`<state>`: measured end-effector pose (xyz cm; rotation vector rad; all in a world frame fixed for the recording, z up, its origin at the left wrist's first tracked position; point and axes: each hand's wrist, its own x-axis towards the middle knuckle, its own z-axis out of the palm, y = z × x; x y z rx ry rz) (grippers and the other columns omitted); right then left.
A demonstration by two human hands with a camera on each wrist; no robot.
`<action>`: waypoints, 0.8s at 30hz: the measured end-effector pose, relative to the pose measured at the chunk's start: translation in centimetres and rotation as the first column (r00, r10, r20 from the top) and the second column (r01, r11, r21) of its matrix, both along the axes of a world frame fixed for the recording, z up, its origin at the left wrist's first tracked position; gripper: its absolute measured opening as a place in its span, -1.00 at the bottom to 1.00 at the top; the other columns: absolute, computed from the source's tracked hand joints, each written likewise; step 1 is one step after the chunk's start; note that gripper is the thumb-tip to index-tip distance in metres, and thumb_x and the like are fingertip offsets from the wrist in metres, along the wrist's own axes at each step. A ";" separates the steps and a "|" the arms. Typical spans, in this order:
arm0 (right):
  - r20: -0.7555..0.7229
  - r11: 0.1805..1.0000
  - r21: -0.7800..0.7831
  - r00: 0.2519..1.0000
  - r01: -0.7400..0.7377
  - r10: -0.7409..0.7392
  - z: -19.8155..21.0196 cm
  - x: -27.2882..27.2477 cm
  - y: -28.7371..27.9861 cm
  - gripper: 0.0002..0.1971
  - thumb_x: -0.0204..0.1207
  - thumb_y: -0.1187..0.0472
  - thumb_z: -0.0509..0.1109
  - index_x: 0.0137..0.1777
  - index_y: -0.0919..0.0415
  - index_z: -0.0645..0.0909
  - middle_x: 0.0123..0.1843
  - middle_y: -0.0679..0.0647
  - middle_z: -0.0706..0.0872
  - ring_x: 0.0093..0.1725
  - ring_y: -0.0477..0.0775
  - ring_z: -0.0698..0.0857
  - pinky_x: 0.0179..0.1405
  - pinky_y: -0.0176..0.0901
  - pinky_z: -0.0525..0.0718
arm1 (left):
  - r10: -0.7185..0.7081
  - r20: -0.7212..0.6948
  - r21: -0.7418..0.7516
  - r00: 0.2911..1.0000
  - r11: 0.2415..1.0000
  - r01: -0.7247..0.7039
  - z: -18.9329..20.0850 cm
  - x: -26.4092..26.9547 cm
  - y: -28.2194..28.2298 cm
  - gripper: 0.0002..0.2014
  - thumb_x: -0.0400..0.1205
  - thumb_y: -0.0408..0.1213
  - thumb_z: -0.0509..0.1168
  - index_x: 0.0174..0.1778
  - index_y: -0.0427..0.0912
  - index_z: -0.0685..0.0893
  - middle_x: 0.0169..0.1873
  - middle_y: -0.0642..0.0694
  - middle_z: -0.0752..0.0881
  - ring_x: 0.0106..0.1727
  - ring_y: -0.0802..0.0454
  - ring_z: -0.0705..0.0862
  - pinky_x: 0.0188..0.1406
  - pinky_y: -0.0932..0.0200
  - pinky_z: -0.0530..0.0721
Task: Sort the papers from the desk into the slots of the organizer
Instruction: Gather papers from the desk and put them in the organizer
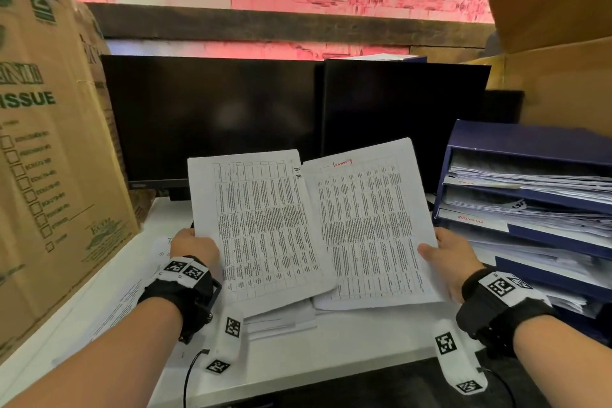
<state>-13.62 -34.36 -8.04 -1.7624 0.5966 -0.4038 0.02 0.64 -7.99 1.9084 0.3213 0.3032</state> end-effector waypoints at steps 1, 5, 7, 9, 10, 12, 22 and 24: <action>0.002 1.000 0.000 1.000 -0.002 0.002 0.0 -0.1 0.1 -0.82 0.62 0.37 0.30 0.11 0.11 0.60 0.12 0.15 0.77 0.07 0.26 0.76 0.19 0.37 0.67 | -0.010 0.010 0.003 1.000 1.000 0.010 0.1 -0.1 -0.2 -0.75 0.64 -0.56 0.08 0.15 -0.47 0.59 0.03 -0.38 0.65 -0.01 -0.32 0.60 -0.06 0.11 0.44; -0.022 1.000 0.001 1.000 -0.006 0.006 0.2 -1.1 0.1 -0.80 0.63 0.39 0.28 0.03 0.06 0.60 0.15 0.16 0.77 0.13 0.26 0.74 0.27 0.33 0.64 | -0.034 0.049 -0.015 0.998 0.999 0.035 0.3 -0.7 -1.6 -0.74 0.66 -0.54 0.06 0.16 -0.44 0.59 -0.04 -0.32 0.59 -0.13 -0.21 0.53 -0.05 0.16 0.40; -0.065 0.999 -0.033 0.998 -0.024 0.022 0.4 -2.0 -0.4 -0.76 0.63 0.40 0.25 0.00 0.02 0.62 0.11 0.12 0.78 0.09 0.23 0.75 0.24 0.29 0.66 | -0.007 0.058 -0.071 0.998 0.997 0.011 0.1 -0.2 -2.2 -0.71 0.66 -0.52 0.07 0.23 -0.46 0.58 0.07 -0.36 0.63 0.06 -0.32 0.60 0.00 0.13 0.43; -0.138 0.991 -0.105 0.988 -0.078 0.063 0.7 -3.0 -1.0 -0.74 0.63 0.39 0.24 0.05 0.02 0.66 0.07 0.08 0.80 0.06 0.18 0.77 0.20 0.24 0.69 | 0.013 0.048 -0.076 0.999 0.997 -0.009 0.0 0.3 -2.7 -0.69 0.65 -0.51 0.08 0.25 -0.47 0.58 0.17 -0.39 0.65 0.19 -0.39 0.60 0.14 0.06 0.52; -0.177 0.986 -0.136 0.981 -0.101 0.076 0.7 -3.6 -1.4 -0.73 0.63 0.39 0.23 0.06 0.04 0.68 0.04 0.07 0.82 0.03 0.16 0.79 0.15 0.20 0.72 | 0.003 0.041 -0.058 0.999 0.998 -0.001 0.0 0.5 -3.0 -0.69 0.64 -0.51 0.08 0.25 -0.49 0.58 0.20 -0.43 0.64 0.22 -0.41 0.59 0.23 -0.01 0.55; -0.233 0.977 -0.177 0.969 -0.120 0.077 0.7 -4.8 -2.1 -0.70 0.62 0.40 0.21 0.03 0.04 0.72 -0.08 0.05 0.85 -0.08 0.12 0.82 -0.06 0.04 0.78 | -0.069 0.020 0.023 0.997 0.997 0.069 0.2 0.4 -4.1 -0.70 0.65 -0.53 0.07 0.24 -0.54 0.57 0.23 -0.50 0.61 0.25 -0.43 0.57 0.24 -0.09 0.53; -0.466 0.911 -0.358 0.884 -0.204 0.015 -1.1 -10.7 -6.7 -0.78 0.64 0.27 0.25 0.09 0.24 0.73 0.06 0.20 0.80 0.08 0.21 0.75 0.25 0.14 0.65 | -0.492 -0.154 0.334 0.857 0.790 0.514 -1.1 -1.5 -11.8 -0.72 0.68 -0.47 0.08 0.18 -0.49 0.62 0.20 -0.41 0.65 0.25 -0.31 0.59 0.19 0.07 0.51; -0.494 0.917 -0.345 0.870 -0.198 0.002 -1.3 -12.3 -7.7 -0.77 0.64 0.29 0.25 0.10 0.33 0.73 0.08 0.22 0.79 0.12 0.22 0.74 0.29 0.13 0.62 | -0.524 -0.194 0.389 0.830 0.735 0.555 -1.4 -2.0 -13.0 -0.72 0.70 -0.43 0.08 0.18 -0.48 0.62 0.22 -0.39 0.65 0.27 -0.28 0.59 0.11 0.13 0.49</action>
